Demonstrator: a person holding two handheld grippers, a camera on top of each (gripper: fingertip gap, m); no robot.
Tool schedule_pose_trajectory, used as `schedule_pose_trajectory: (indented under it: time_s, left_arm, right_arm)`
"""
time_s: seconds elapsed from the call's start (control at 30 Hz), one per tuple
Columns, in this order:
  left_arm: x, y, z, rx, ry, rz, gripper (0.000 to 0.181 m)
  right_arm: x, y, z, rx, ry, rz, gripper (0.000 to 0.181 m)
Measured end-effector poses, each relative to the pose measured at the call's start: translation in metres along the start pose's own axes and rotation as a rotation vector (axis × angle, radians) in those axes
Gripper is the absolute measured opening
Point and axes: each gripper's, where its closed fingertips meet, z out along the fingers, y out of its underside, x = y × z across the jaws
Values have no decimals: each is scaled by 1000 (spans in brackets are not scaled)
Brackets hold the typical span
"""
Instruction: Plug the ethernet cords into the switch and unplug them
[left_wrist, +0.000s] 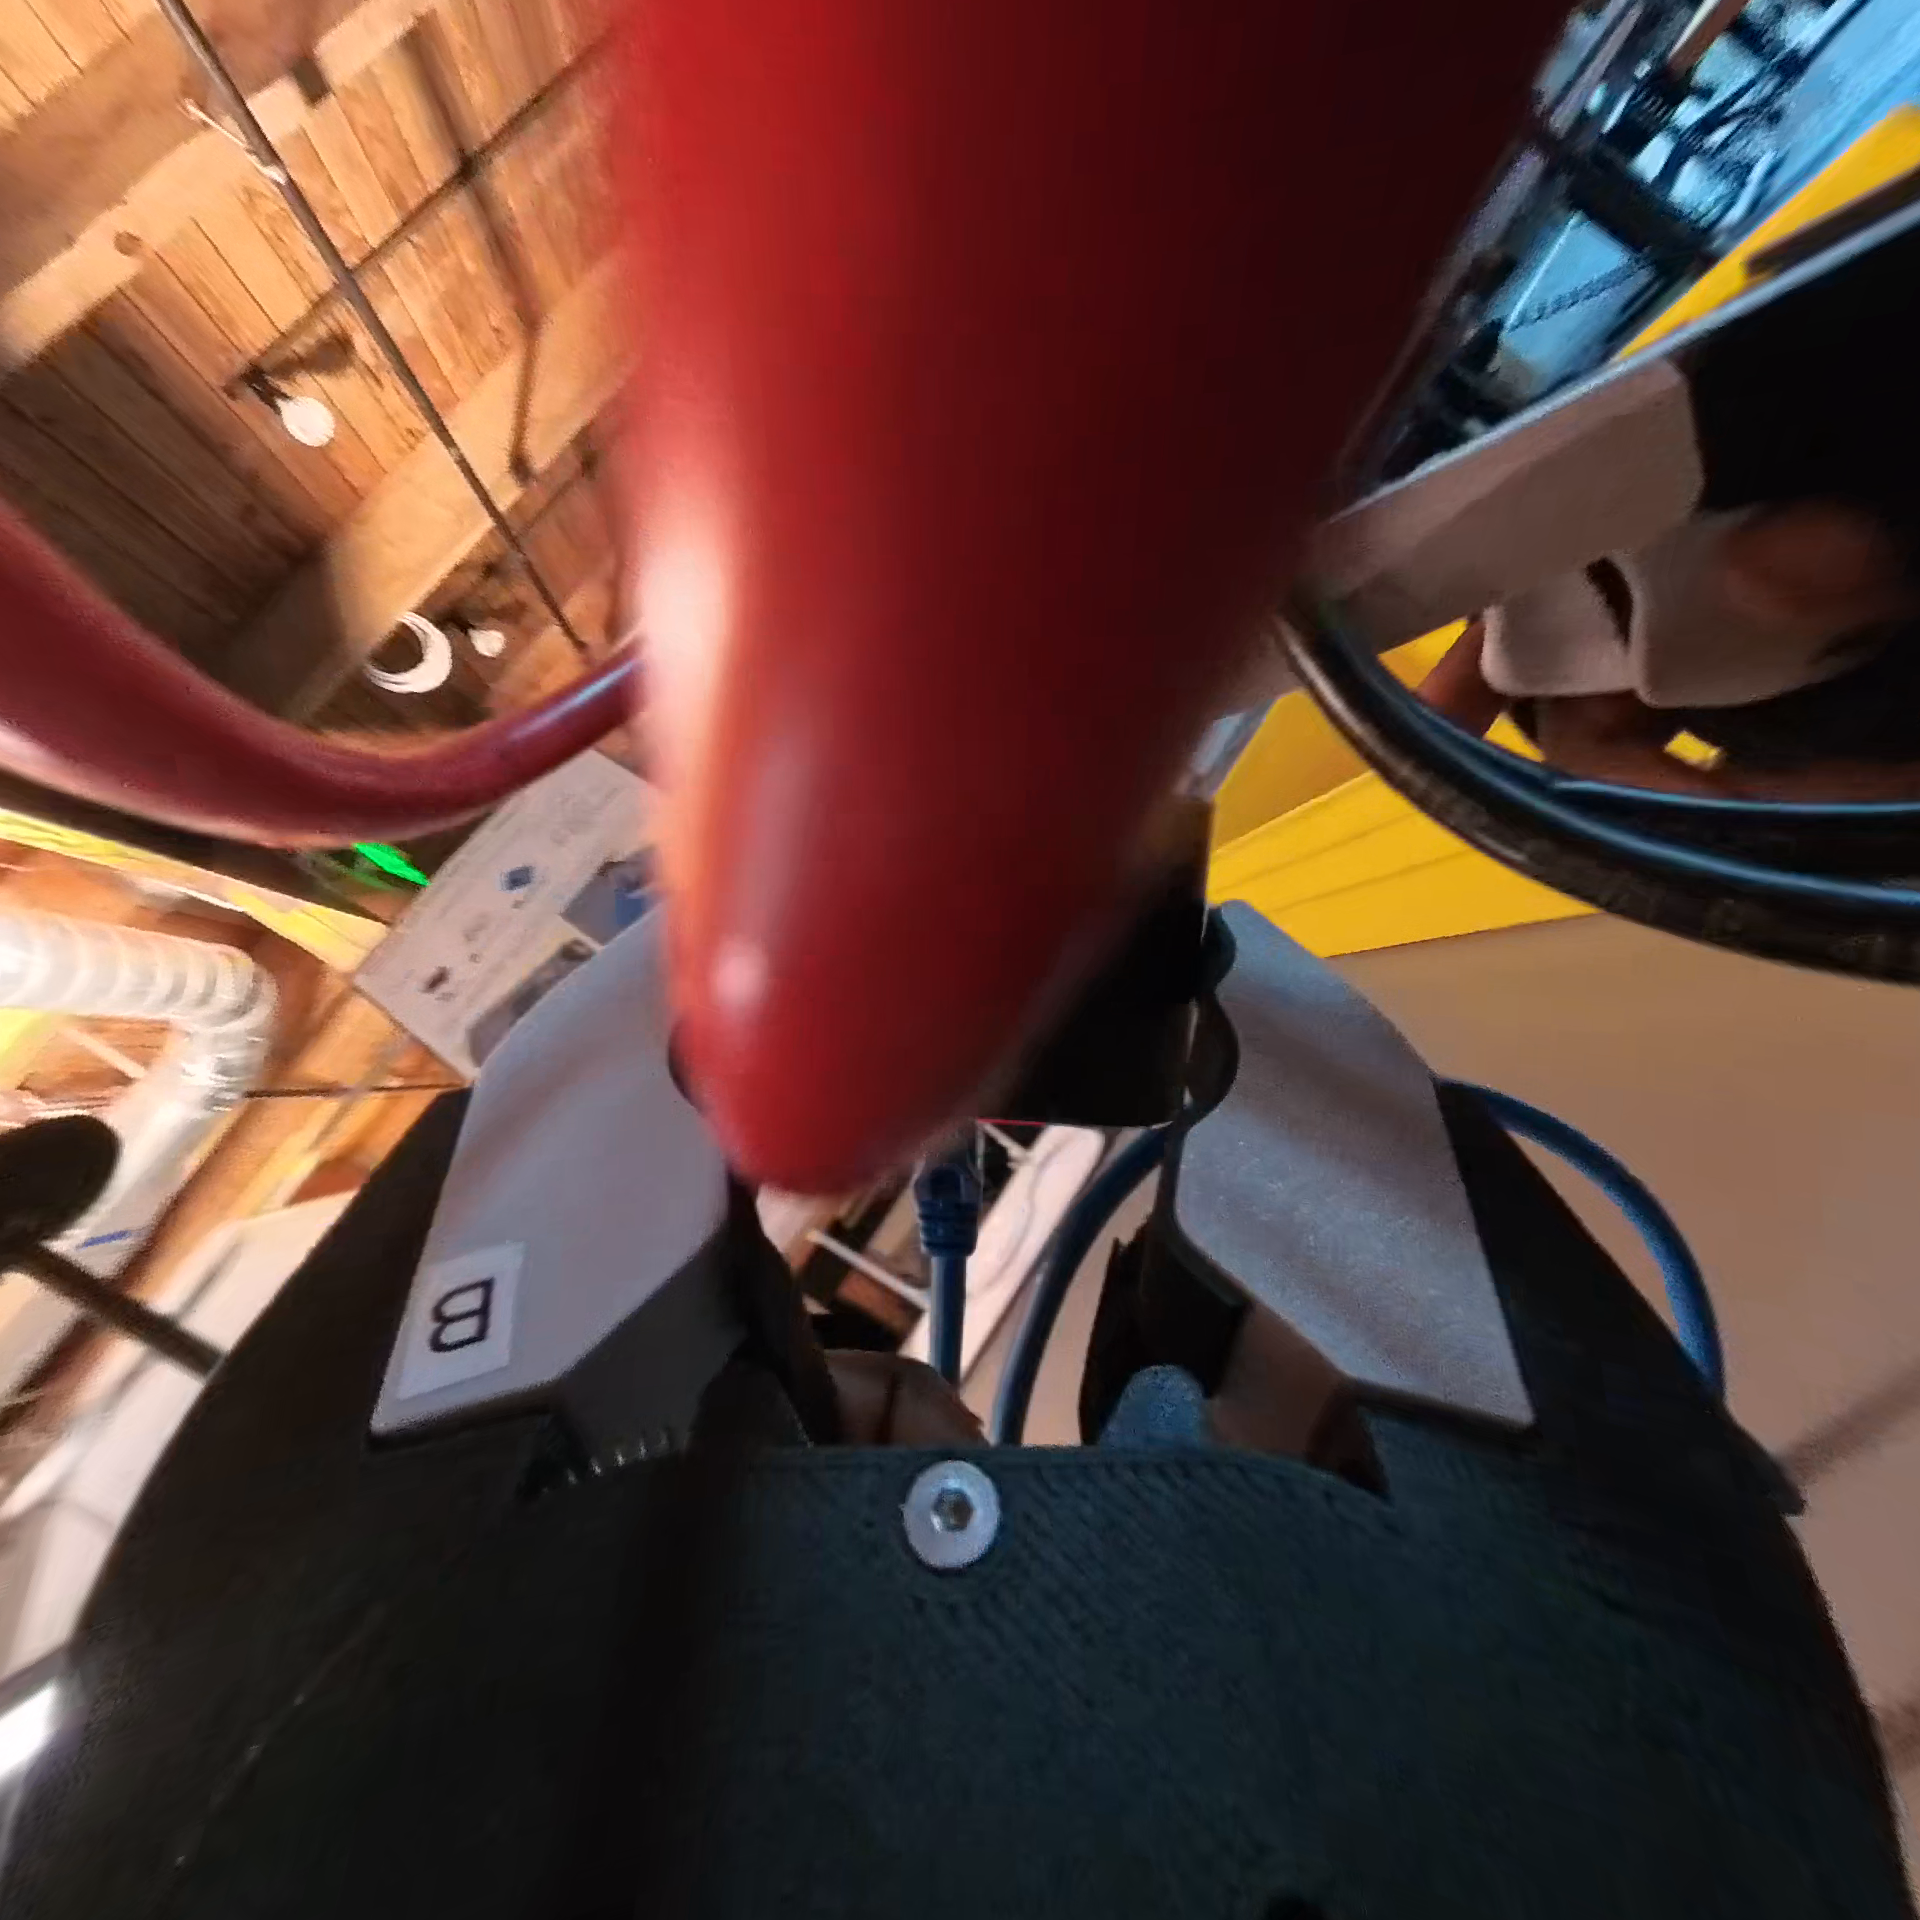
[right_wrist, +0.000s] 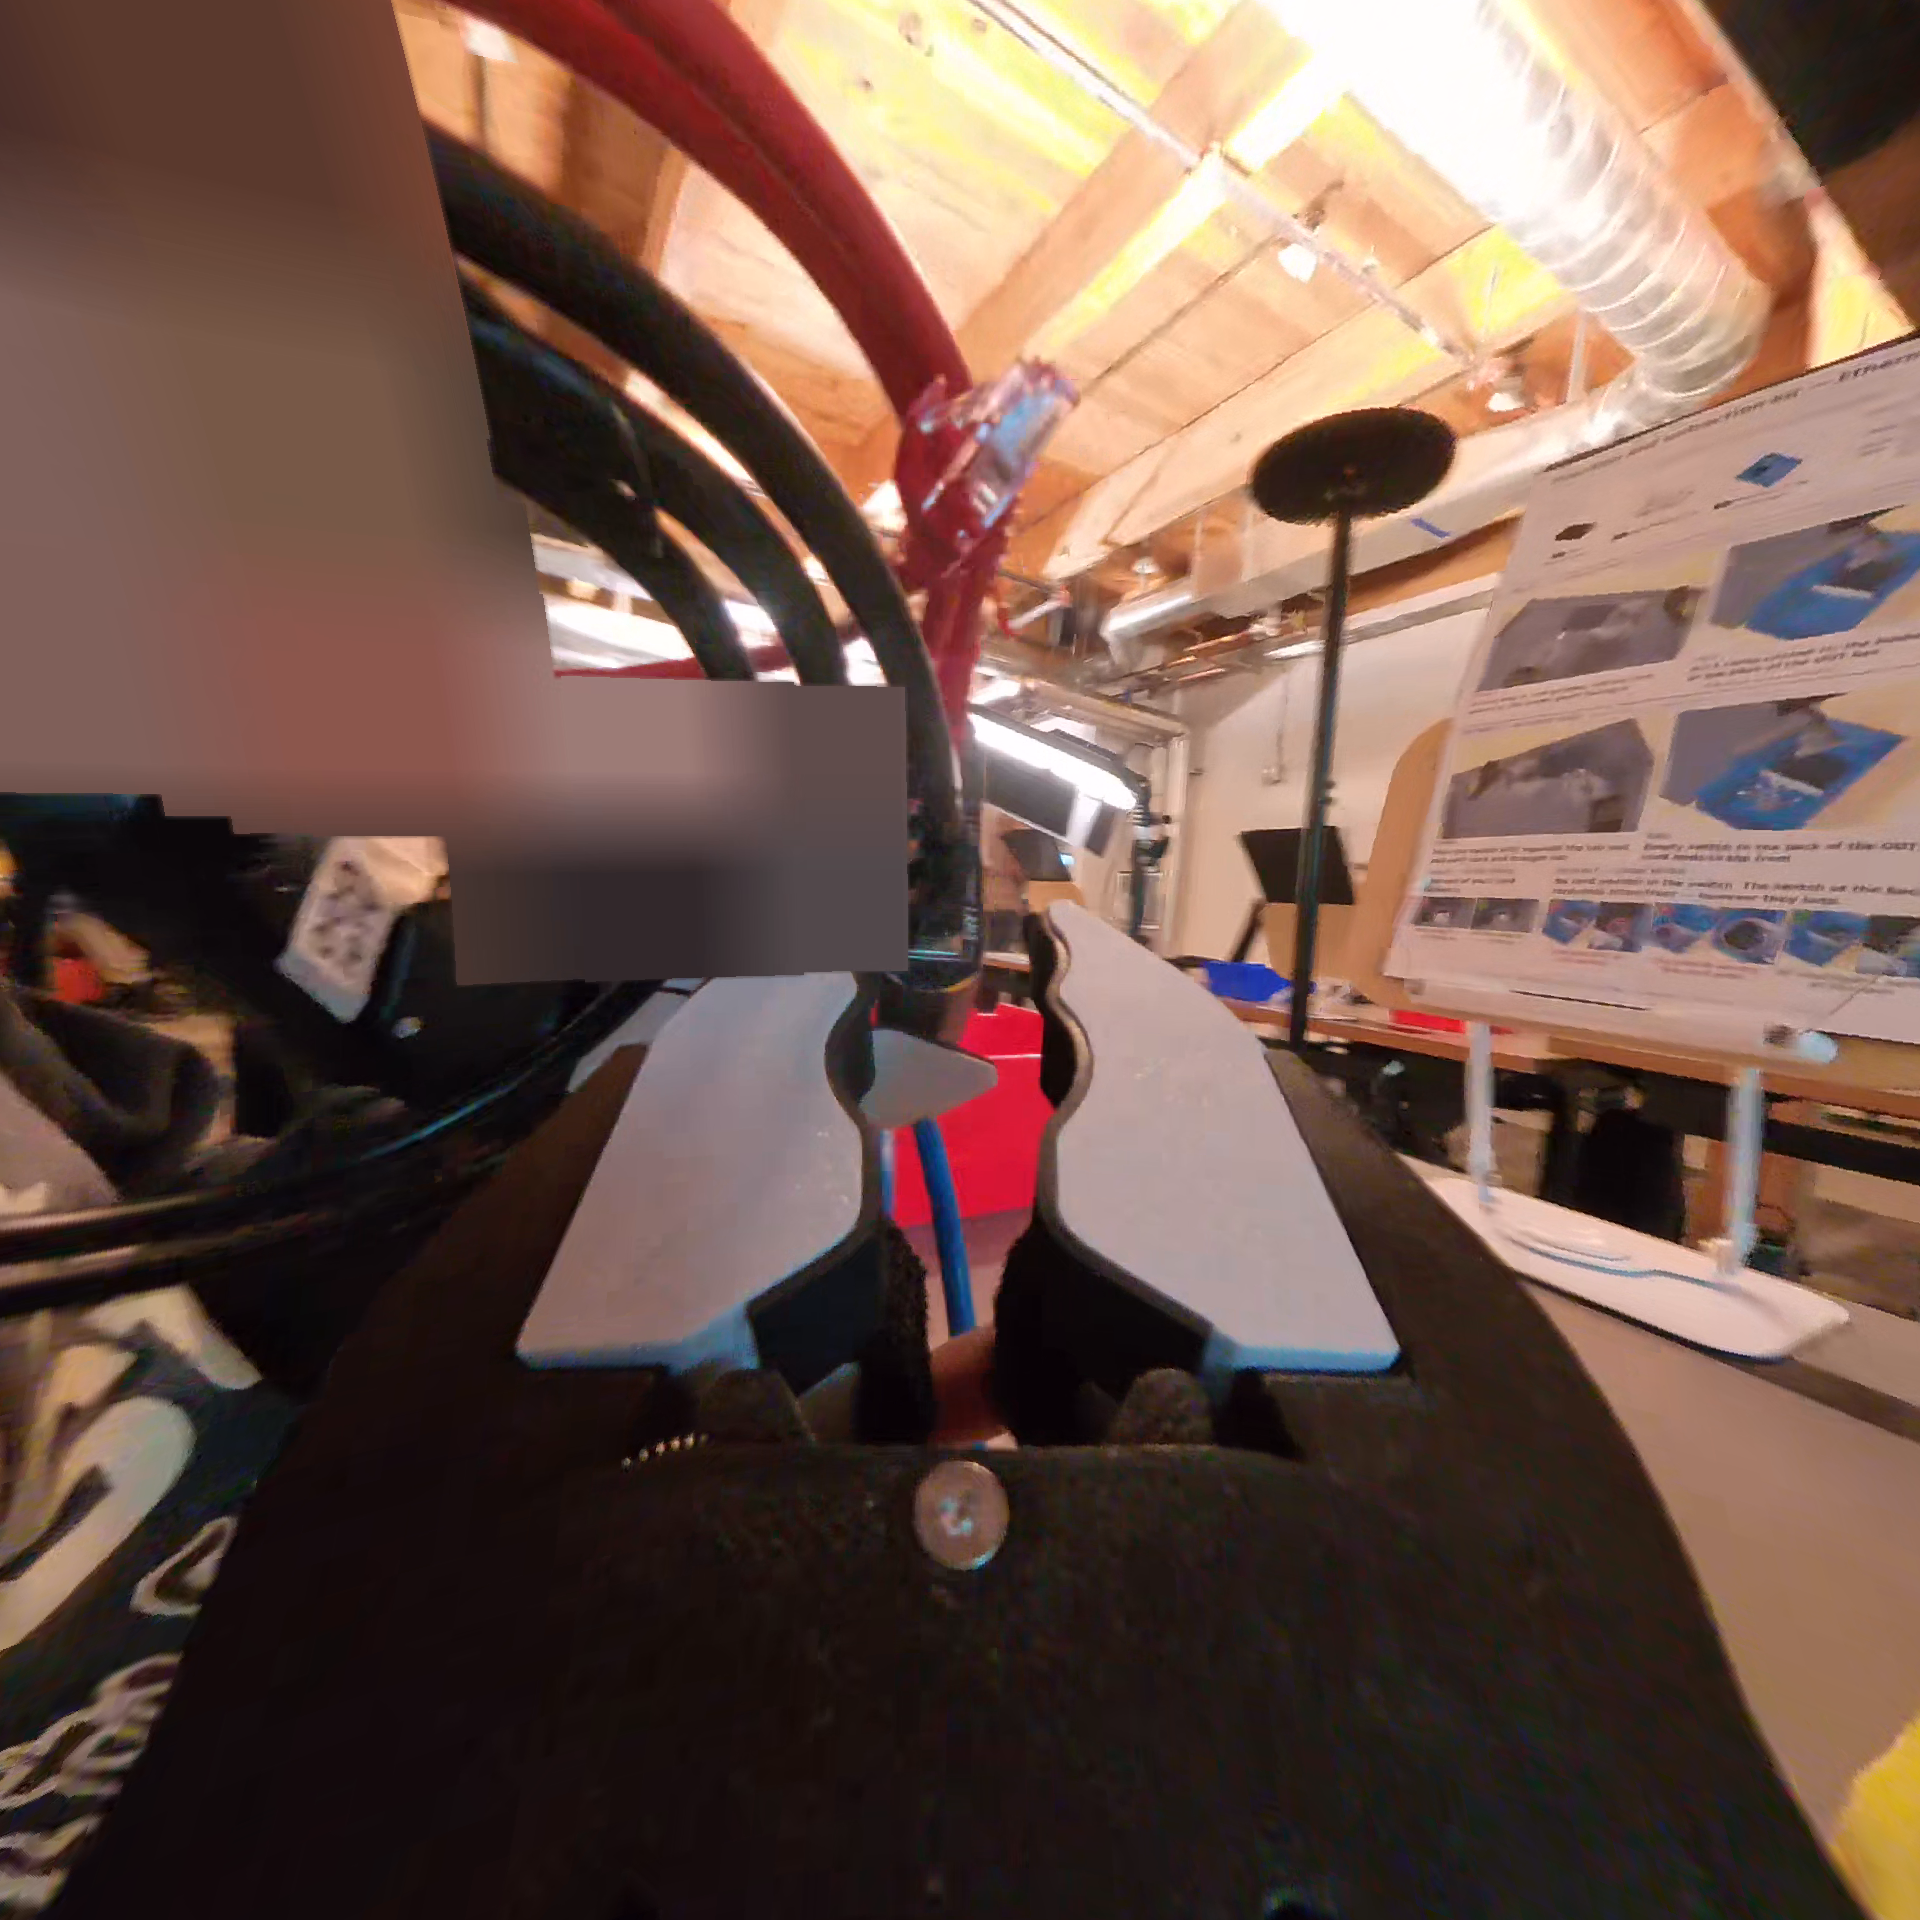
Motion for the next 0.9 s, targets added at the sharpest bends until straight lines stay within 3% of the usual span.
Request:
schedule_pose_trajectory:
  time_s: [0.1, 0.2, 0.3, 0.33, 0.37, 0.5, 0.6, 0.7, 0.8, 0.9]
  left_arm:
    - [3, 0, 1, 5, 40, -75, 87]
    - [7, -1, 1, 6, 67, -113, 88]
    - [14, -9, -1, 23, 83, -88, 88]
    - [18, -11, -1, 29, 89, -68, 88]
    - [21, -13, -2, 29, 97, -49, 88]
    - [24, -20, -6, 59, 219, -76, 84]
    - [2, -25, -14, 105, 322, -357, 96]
    - [-61, -29, -23, 290, 280, -838, 117]
    - [-126, 3, -31, 503, 184, -1391, 119]
    - [-134, 48, -23, 544, 225, -1705, 96]
  right_arm:
    - [-17, 4, 3, -25, -106, 26, 37]
    - [-8, 6, 7, -25, -29, 7, 37]
    - [-10, 26, 14, -140, -43, 29, 42]
    - [-12, 29, 15, -158, -48, 30, 41]
    - [-13, 28, 14, -146, -55, 29, 25]
    - [-9, 22, 9, -106, -44, 63, 24]
    - [1, 11, 3, -48, -49, 156, 24]
    - [4, -1, -4, 38, -107, 303, 24]
    - [4, -14, -9, 125, -176, 421, 24]
    - [-5, -19, -11, 133, -302, 559, 24]
